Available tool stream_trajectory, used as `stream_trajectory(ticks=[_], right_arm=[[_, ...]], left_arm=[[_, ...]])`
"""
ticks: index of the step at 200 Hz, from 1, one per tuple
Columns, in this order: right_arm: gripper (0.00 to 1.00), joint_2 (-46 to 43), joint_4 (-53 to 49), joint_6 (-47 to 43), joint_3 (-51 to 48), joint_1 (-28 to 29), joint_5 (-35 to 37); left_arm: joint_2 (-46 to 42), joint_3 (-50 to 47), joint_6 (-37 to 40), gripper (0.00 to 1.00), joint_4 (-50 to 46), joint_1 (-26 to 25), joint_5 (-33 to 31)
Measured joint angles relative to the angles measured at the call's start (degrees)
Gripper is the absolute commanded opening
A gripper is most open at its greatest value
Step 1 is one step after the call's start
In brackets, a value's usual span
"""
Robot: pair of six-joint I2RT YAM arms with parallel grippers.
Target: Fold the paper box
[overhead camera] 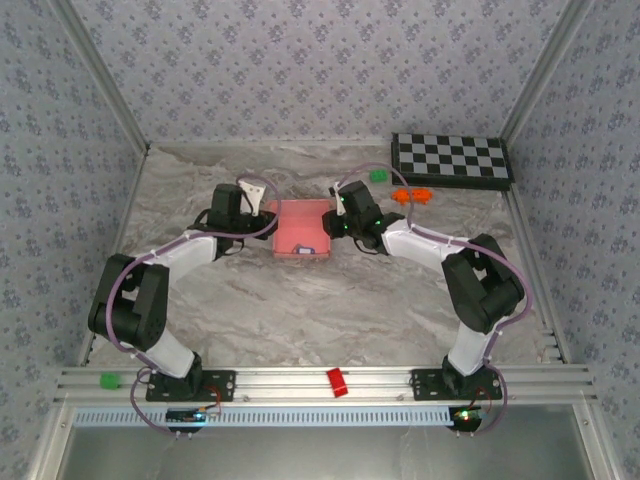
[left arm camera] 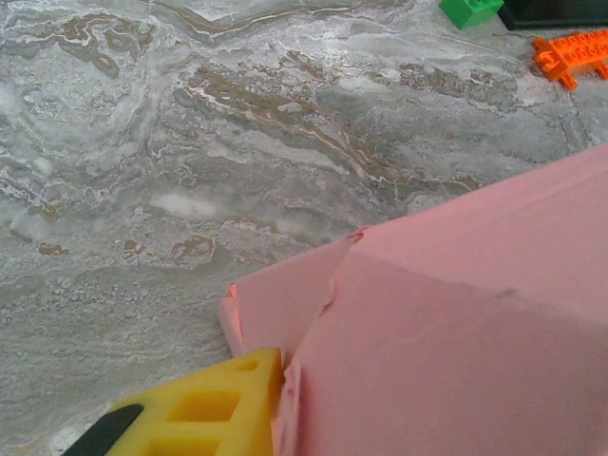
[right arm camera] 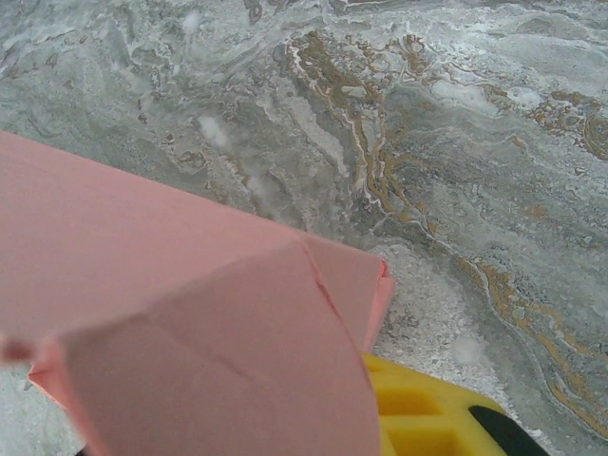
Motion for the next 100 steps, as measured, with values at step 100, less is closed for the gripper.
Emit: stream_trajectory(ticks=[100], right_arm=[[0.22,1.6,0.1,2.8,0.1,1.6,2.8]], left_arm=[[0.0,-2.7,-2.4,0.16,3.3,-1.0,-0.5]])
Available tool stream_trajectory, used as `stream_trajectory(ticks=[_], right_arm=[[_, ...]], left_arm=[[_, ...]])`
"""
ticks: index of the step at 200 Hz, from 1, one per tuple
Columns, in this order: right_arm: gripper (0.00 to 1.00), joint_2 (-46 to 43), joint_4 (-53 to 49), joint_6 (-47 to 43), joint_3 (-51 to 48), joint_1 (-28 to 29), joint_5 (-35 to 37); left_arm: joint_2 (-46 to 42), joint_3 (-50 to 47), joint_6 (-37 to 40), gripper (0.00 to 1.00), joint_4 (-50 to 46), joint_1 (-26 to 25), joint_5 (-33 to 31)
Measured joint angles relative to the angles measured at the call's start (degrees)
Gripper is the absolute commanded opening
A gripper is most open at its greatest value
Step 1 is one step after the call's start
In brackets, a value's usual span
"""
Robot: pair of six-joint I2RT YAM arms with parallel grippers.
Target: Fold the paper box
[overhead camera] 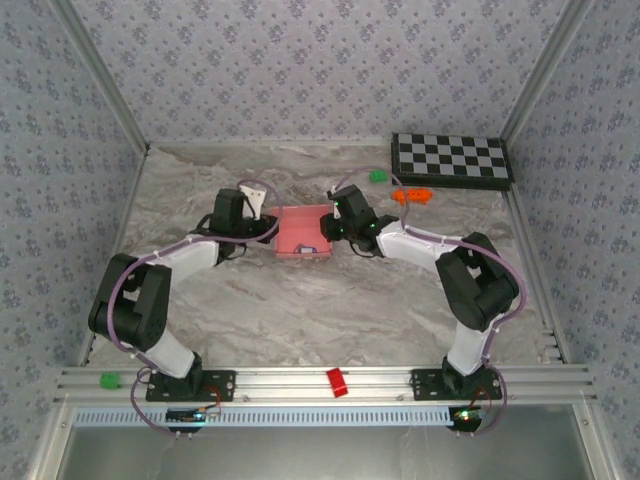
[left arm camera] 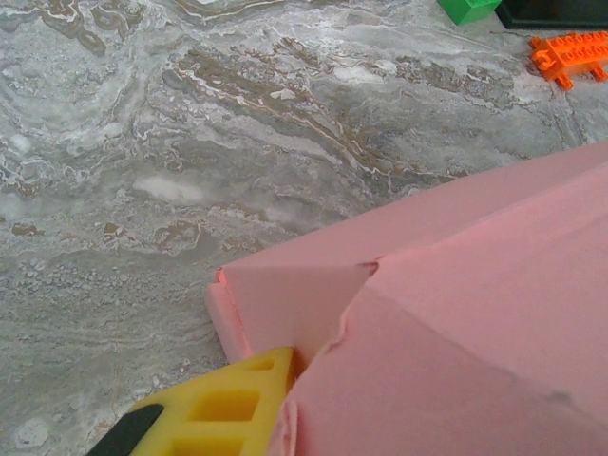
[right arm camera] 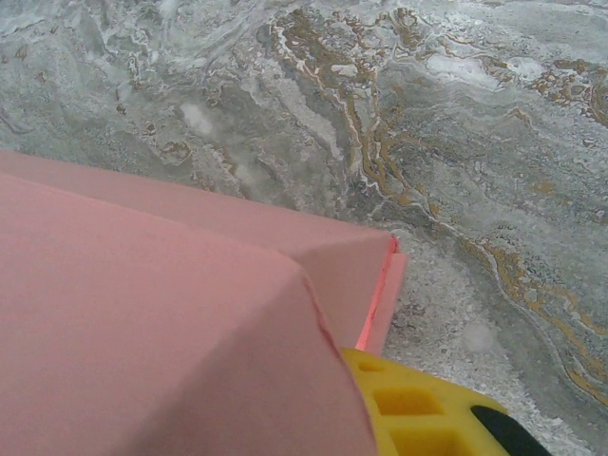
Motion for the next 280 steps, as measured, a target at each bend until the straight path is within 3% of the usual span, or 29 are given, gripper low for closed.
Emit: stream_trajectory(ticks=[105,228,280], right_arm=[[0.2,0.0,1.7,1.3,-1.8,1.5,3.4],[0.19,0.0,4.1,1.5,-4.6,2.2,5.3],[0.16,0.0,4.1,1.7,-4.6,2.5,6.2]], left_arm=[[0.0,-2.4,-1.2,0.1,4.0,-0.9,-1.5],[0.0,-3.3,-3.7,0.16,5.4,-2.0,-1.1],[0.0,-3.5,-4.4,0.12,5.5,-2.0,-0.8]])
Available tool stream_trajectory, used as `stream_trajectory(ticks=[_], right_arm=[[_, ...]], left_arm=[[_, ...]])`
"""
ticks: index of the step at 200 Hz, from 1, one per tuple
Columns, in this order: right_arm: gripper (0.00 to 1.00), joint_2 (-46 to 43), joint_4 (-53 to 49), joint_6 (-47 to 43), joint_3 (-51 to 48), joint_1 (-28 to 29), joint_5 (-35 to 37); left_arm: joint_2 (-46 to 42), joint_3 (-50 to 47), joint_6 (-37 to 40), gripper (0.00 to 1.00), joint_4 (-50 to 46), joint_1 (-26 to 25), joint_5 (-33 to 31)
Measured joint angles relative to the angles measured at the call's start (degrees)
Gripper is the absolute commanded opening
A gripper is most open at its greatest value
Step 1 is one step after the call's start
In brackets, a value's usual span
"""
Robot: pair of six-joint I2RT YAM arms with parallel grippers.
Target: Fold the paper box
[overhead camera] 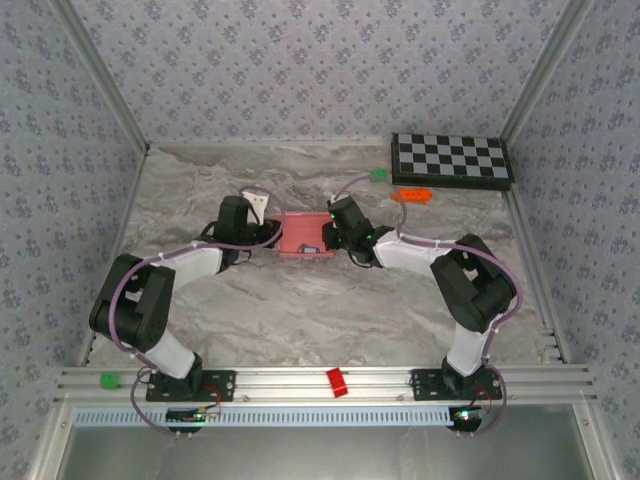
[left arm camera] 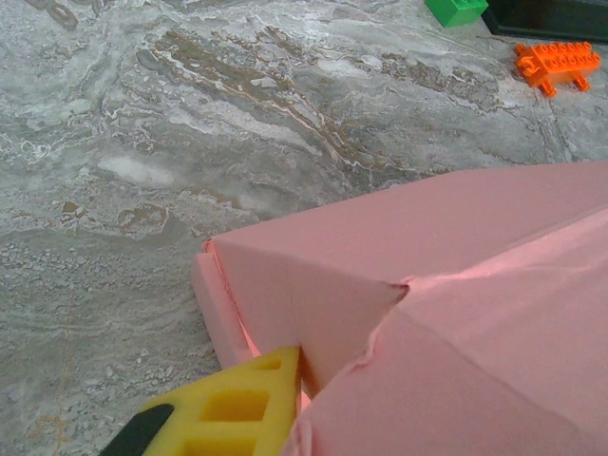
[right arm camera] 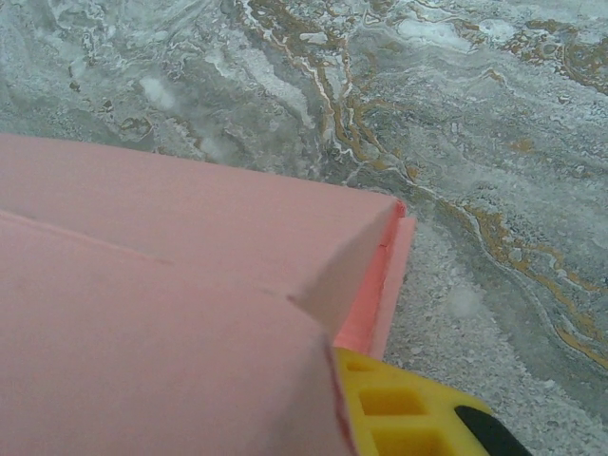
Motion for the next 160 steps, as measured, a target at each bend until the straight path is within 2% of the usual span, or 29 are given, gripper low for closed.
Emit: stream_trajectory(ticks=[41,82,114,126,146,160], right_arm=[[0.12,0.0,-0.2,0.2,0.0,0.1,1.3],[0.1,0.0,-0.3,0.2,-0.1,0.2,2.2],[0.1,0.0,-0.3,0.2,-0.4,0.4,2.8],[0.1,0.0,-0.3,0.3,-0.4,0.4,3.0],[0.1,0.0,-0.3,0.3,-0.4,0.4,3.1],[0.1,0.0,-0.3,0.3,-0.4,0.4,3.2]], left_arm=[[0.0,0.0,-0.2,0.04,0.3,0.0,0.0],[0.0,0.0,-0.7,0.02,0.4,0.0,0.0],[0.7,-0.1,-1.4,0.04,1.5,0.0,0.2],[0.7,-0.1,-1.4,0.08,1.6,0.0,0.3],[0.7,-0.1,-1.7,0.09,1.6,0.0,0.6],[0.8,-0.1,-1.7,0.15,1.6,0.0,0.9]])
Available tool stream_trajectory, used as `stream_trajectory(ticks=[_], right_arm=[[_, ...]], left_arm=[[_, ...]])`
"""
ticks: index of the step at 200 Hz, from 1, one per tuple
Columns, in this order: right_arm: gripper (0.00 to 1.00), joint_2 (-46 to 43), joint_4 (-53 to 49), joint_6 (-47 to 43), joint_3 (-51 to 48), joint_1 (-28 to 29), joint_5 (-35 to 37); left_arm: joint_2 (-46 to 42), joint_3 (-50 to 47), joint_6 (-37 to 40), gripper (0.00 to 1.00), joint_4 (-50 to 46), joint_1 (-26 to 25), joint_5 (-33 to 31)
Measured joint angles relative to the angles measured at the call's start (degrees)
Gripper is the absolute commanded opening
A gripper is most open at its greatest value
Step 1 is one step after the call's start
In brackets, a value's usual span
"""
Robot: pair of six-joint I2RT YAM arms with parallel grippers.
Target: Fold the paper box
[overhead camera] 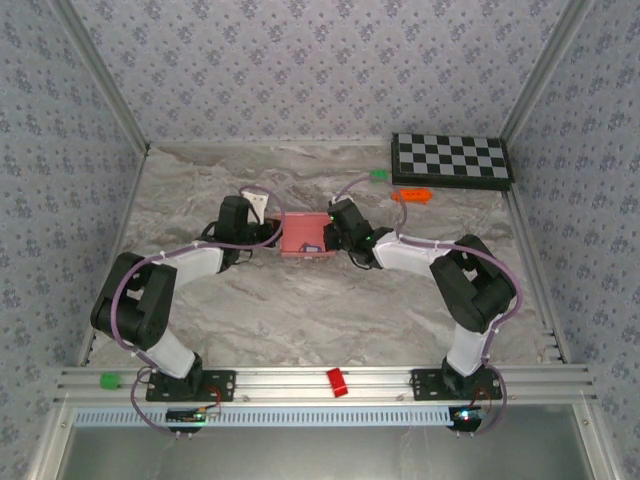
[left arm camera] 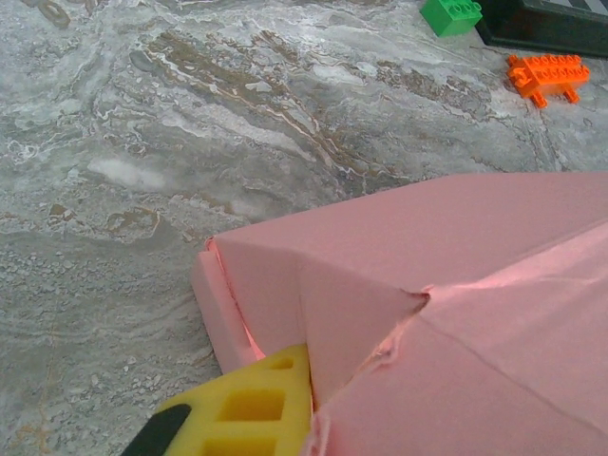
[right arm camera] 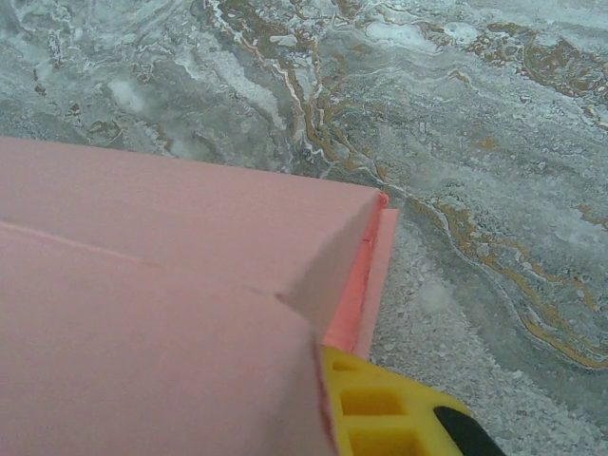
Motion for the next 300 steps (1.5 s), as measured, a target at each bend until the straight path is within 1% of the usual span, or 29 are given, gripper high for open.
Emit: stream_trajectory(ticks=[40,74,125,235,268,300], right_arm=[[0.1,0.0,0.0,0.1,0.0,0.0,0.0],[0.1,0.0,0.0,0.2,0.0,0.0,0.1],[0.09,0.0,0.1,0.6,-0.4,0.2,1.0],[0.09,-0.2,0.5,0.9,-2.7,1.3,1.9],[0.11,-0.6,0.5,1.1,-3.2,1.5,2.0],[0.16,-0.9,0.5,1.2,-3.7,1.7,2.0]], left_arm=[[0.9,0.0,-0.5,0.15,0.6,0.0,1.1],[1.0,0.0,-0.9,0.09,1.1,0.0,1.3],[1.0,-0.8,-0.9,0.06,1.7,0.0,1.0],[1.7,-3.3,-0.4,0.05,5.9,-0.8,-1.0],[1.7,-3.6,-0.4,0.05,6.5,-1.1,-1.5],[1.7,-4.0,-0.4,0.06,7.0,-1.1,-1.6]])
